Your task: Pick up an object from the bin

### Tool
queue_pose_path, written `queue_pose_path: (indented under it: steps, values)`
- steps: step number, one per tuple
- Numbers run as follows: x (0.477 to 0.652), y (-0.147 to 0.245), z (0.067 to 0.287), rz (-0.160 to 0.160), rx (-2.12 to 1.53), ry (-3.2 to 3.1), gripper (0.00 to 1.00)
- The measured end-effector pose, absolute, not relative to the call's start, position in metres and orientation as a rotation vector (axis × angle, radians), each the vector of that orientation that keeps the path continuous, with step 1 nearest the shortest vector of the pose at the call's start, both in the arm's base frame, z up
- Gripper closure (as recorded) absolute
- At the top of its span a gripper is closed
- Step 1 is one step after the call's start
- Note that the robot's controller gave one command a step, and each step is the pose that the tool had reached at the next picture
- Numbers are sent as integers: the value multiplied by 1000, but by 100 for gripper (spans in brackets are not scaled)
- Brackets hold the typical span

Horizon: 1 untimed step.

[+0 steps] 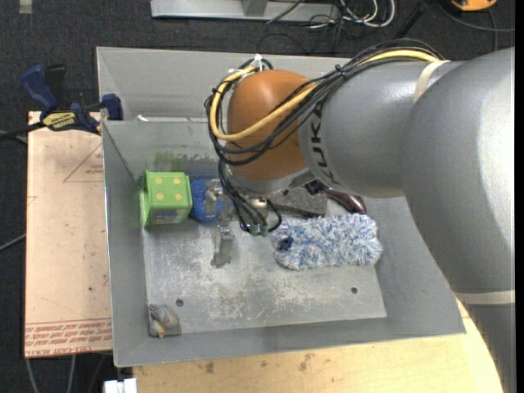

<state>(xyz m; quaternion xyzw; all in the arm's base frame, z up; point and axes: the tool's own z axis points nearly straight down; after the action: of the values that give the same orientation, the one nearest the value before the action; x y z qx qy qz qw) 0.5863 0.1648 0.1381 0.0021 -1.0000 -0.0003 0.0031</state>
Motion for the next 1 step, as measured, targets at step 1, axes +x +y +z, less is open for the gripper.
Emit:
queue_pose_path:
  steps: [1]
  values:
    - [588,164,143,-3,2,-3142,0]
